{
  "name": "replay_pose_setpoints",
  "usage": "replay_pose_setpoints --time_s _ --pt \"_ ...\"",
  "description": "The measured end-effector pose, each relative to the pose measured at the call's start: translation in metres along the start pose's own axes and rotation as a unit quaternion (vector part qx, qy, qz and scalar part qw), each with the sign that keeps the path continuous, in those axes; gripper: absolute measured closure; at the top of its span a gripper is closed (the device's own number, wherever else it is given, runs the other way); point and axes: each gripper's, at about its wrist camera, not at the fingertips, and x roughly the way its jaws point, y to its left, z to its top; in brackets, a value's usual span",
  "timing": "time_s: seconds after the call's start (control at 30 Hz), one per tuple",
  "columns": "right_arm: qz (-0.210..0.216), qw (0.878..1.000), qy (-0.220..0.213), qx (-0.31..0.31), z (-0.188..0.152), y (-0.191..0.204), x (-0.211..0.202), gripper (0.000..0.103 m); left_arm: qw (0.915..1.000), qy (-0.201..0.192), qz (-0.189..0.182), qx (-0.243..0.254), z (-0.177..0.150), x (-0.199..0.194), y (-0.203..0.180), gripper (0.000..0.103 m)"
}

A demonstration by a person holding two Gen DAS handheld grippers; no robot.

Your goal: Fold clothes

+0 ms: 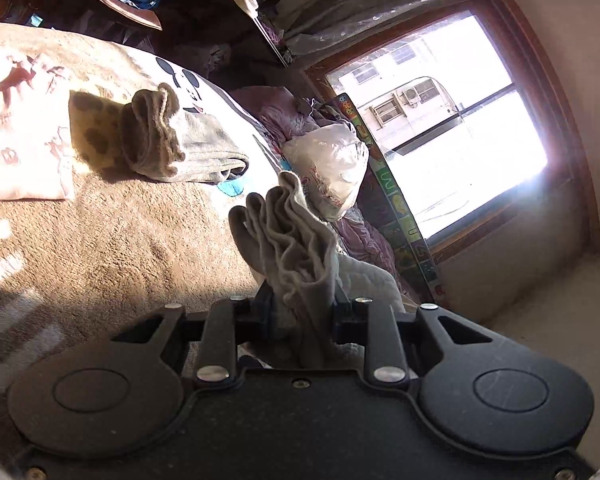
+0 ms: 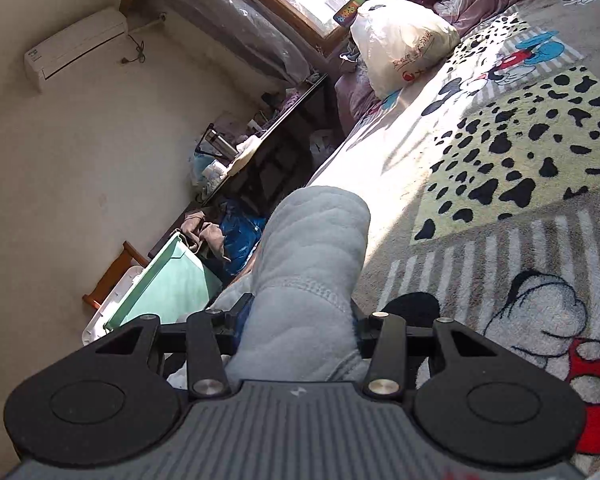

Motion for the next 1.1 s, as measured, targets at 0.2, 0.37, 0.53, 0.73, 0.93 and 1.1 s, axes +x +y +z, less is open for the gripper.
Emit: replay_pose_setpoints --time_s 0.2,0.37,0.53,0.73,0.93,1.1 --pt "0.052 0.996 0.058 -0.031 -0.014 0.052 0.07 0.057 0.9979 -0.05 0.028 -0.028 0.018 -0.037 0.032 0.079" --pt "0.049 0.994 0.077 -0.058 -0.023 0.069 0.105 0.057 0.9959 0.02 0.079 -0.04 0.01 -0.017 0.064 0.074" --pt "-0.088 0.987 0.108 -0.075 -0.039 0.038 0.125 0.051 0.9912 0.044 0.093 -0.083 0.008 -0.015 0.092 0.049" --pt "-0.079 0.993 0.011 0.085 -0.074 -0.001 0.068 0.03 0.991 0.048 0.079 -0.097 0.007 -0.013 0.098 0.048" --pt "-0.041 0.974 -0.028 0.223 -0.119 -0.012 0.041 0.021 0.9917 0.061 0.07 -0.089 0.004 -0.002 0.092 0.05" --pt "-0.048 0.986 0.008 0.162 -0.117 -0.005 0.084 0.026 0.993 0.081 0.067 -0.053 -0.006 0.016 0.077 0.075"
